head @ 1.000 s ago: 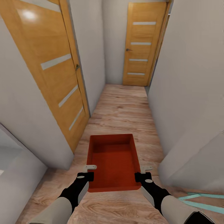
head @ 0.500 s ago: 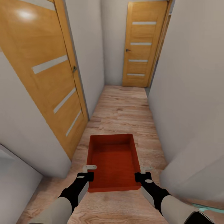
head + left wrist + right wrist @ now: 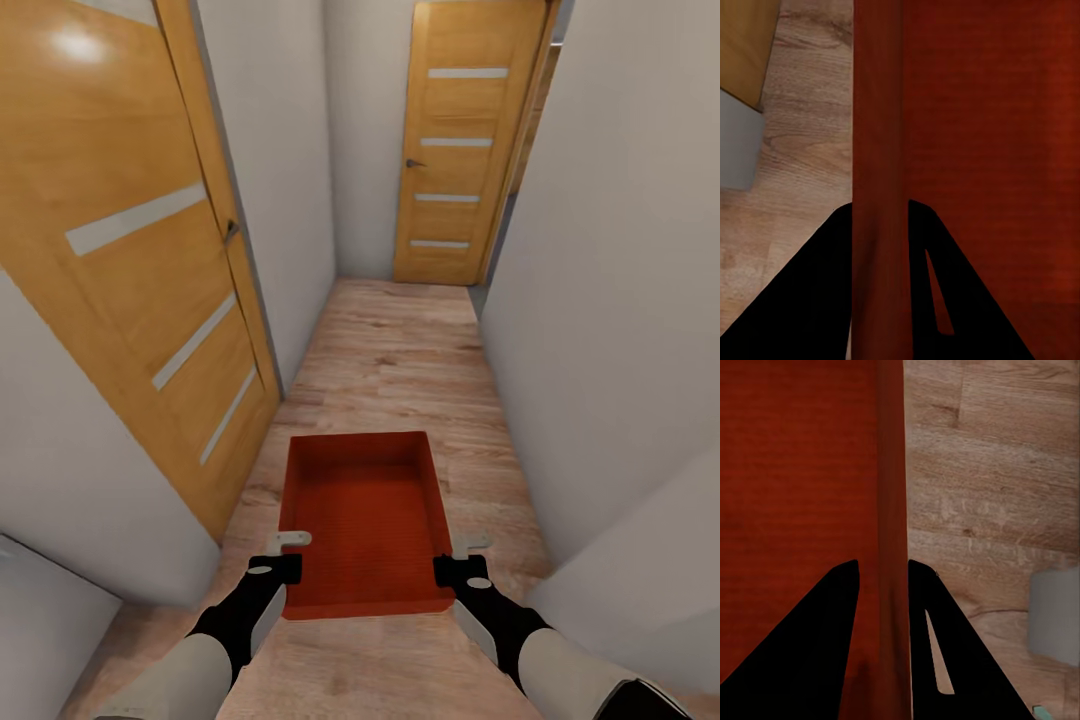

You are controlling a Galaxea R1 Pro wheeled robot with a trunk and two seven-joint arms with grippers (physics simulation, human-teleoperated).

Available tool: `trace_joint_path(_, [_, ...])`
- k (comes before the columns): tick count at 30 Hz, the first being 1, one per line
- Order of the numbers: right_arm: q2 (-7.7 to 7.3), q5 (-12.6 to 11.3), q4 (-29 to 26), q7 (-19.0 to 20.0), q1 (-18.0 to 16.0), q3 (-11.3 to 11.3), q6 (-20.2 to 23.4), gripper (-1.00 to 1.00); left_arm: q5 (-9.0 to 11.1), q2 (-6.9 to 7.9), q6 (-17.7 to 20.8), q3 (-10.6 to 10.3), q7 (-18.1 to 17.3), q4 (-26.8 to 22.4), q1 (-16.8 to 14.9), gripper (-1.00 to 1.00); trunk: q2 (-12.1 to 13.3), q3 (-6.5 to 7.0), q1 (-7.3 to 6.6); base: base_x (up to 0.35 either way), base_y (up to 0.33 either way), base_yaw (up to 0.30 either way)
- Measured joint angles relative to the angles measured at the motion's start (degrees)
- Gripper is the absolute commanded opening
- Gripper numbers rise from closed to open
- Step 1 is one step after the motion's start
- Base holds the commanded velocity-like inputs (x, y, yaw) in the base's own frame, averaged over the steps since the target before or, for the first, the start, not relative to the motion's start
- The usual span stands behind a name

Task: Move the two storage containers from the living room to the garage. In the garage, place one container on the floor and stack the other container on top of it (either order is fine).

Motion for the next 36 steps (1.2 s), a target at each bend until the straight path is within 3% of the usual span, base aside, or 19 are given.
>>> trace_joint_path(11, [-0.04, -0.2, 0.03, 0.04, 0.01, 0.14, -0.13, -1.0, -0.06, -0.04, 0.0, 0.0, 0.07, -0.03, 0.0, -1.0, 0.0, 0.0, 0.0, 0.318, 0.0, -0.008])
trace_joint_path(26, [-0.03, -0.23, 0.02, -0.01, 0.0, 0.16, -0.2, -1.0, -0.06, -0.03, 0.02, -0.02, 0.04, -0.13, 0.01, -1.0, 0.0, 0.0, 0.01, 0.262, 0.0, -0.123])
trace_joint_path(36, [-0.04, -0.21, 0.02, 0.01, 0.0, 0.13, -0.21, -1.0, -0.06, -0.04, 0.02, -0.03, 0.06, -0.16, 0.01, -1.0, 0.0, 0.58, 0.01, 0.218, 0.0, -0.001])
